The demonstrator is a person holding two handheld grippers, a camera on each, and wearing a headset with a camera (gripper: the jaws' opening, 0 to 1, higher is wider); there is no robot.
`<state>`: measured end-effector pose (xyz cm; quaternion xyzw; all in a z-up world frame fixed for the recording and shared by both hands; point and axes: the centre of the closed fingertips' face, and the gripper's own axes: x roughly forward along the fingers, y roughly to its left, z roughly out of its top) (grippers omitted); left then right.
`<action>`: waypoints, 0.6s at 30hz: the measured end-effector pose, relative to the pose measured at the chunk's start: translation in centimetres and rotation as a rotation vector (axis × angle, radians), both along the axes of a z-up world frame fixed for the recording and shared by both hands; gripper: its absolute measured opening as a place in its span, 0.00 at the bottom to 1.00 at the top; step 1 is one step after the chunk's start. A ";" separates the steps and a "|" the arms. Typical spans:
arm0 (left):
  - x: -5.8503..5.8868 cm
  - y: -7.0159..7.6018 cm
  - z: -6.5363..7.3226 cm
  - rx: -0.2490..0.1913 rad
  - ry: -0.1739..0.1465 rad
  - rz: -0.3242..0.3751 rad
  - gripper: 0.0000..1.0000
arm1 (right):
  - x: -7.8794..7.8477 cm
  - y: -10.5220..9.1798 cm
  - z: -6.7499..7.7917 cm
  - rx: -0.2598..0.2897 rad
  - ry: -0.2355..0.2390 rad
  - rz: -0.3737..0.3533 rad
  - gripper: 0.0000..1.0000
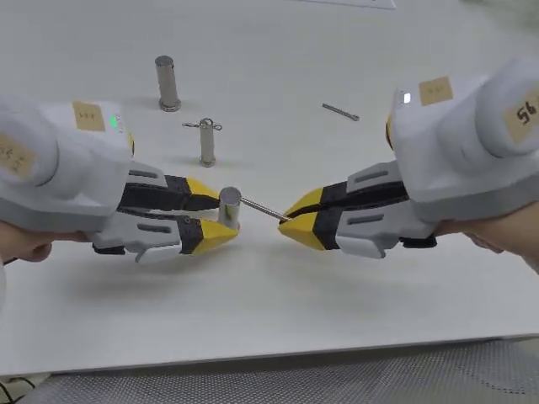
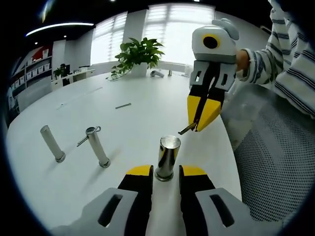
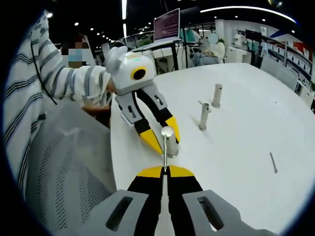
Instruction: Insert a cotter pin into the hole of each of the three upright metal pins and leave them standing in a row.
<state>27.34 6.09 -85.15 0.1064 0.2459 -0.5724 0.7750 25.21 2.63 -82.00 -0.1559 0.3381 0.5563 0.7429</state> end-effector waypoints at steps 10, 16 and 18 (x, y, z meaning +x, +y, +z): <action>0.1 -0.2 -0.2 -0.010 0.002 0.020 0.14 | -0.3 0.1 -0.6 -0.031 -0.001 0.010 0.03; 0.1 -0.3 -0.3 -0.020 0.002 0.021 0.12 | -0.2 0.1 -0.9 -0.036 -0.001 -0.004 0.03; 0.0 -0.3 -0.3 -0.021 0.002 0.021 0.12 | -0.2 0.2 -0.9 -0.034 0.001 -0.013 0.03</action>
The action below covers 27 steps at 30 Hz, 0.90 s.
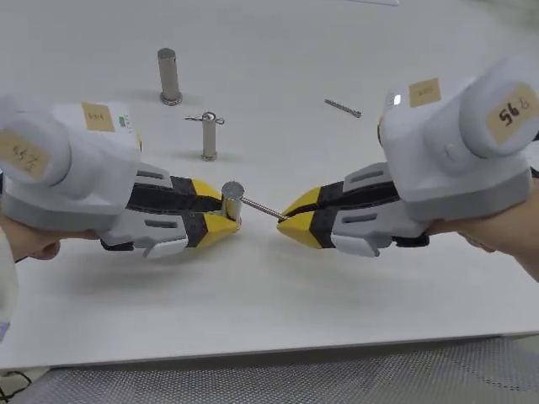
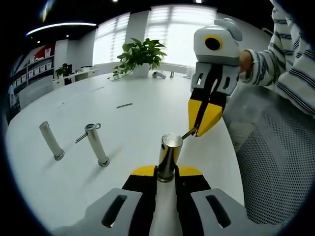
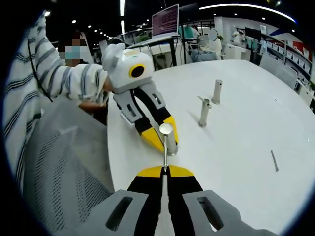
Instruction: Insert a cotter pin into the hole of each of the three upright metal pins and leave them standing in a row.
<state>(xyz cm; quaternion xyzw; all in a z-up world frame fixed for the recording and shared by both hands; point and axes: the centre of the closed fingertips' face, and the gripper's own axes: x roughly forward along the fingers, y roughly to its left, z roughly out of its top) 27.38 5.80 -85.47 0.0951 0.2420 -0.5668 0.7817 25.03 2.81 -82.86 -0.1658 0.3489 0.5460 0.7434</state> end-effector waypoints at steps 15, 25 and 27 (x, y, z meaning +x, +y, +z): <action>-0.2 0.0 0.0 -0.023 -0.014 0.035 0.12 | -0.1 0.3 -0.1 0.006 -0.008 -0.080 0.03; 0.0 0.0 -0.1 -0.021 -0.023 0.053 0.11 | -0.1 0.5 -0.2 -0.031 -0.056 -0.143 0.03; 0.0 0.0 -0.1 -0.018 -0.028 0.053 0.11 | 0.1 0.5 -0.2 -0.032 -0.060 -0.156 0.03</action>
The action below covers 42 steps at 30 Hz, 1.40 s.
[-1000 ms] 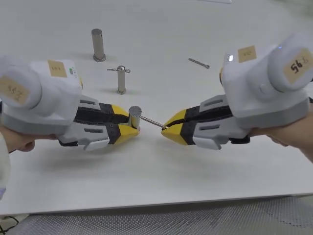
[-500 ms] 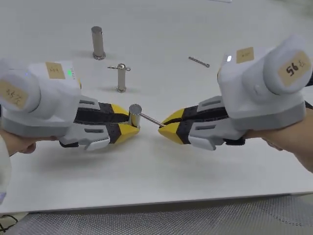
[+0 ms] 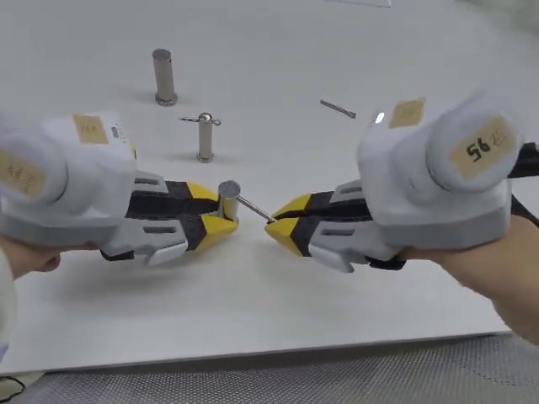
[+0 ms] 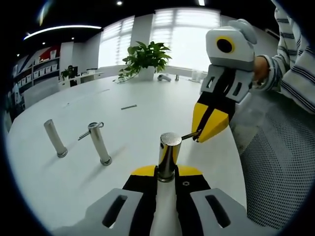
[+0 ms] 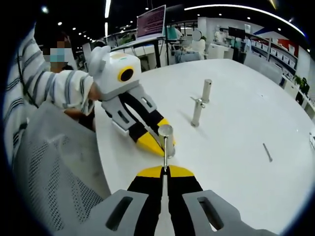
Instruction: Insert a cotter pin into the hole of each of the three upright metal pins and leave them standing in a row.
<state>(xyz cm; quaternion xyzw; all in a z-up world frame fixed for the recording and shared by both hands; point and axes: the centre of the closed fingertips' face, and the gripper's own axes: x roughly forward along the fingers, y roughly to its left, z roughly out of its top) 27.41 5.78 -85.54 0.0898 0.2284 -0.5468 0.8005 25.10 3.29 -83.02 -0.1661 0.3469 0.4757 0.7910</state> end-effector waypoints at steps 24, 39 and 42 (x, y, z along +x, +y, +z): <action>0.2 -0.2 -0.2 0.007 -0.012 0.008 0.11 | 1.2 1.5 0.5 0.006 -0.064 -0.066 0.03; 0.3 -0.2 -0.1 0.000 -0.010 0.017 0.11 | 1.8 2.4 0.5 0.019 -0.069 -0.098 0.04; 0.3 -0.2 -0.1 0.000 -0.011 0.019 0.11 | 1.9 2.5 0.5 0.016 -0.071 -0.102 0.04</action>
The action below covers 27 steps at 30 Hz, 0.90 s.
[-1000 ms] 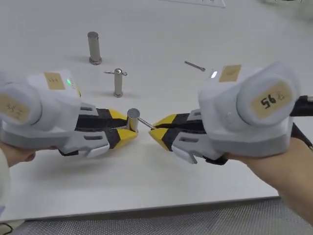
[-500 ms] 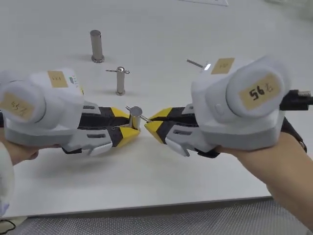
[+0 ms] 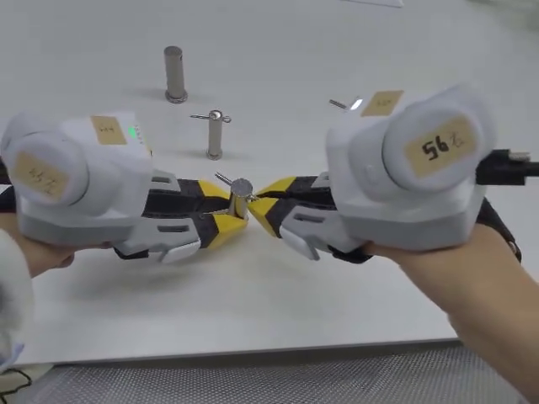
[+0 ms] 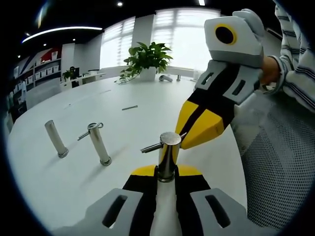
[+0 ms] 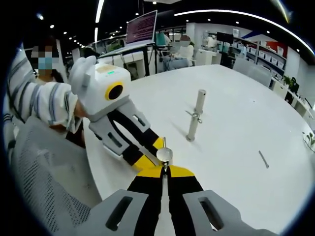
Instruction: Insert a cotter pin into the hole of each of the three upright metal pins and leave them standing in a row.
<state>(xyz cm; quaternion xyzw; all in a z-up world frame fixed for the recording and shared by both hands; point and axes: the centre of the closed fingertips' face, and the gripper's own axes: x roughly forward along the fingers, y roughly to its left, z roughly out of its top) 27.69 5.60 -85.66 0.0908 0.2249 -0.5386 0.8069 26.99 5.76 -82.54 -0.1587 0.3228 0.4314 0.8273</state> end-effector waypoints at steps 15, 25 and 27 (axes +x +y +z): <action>-0.1 0.0 0.0 -0.004 0.004 0.013 0.11 | -0.4 0.1 0.4 -0.008 -0.038 0.018 0.11; -0.1 0.0 0.0 -0.004 0.005 0.008 0.11 | -0.6 -1.4 0.6 -0.027 -0.040 0.012 0.10; -0.1 0.0 0.0 -0.003 0.005 0.007 0.11 | -0.7 -1.3 0.6 -0.016 -0.035 0.012 0.05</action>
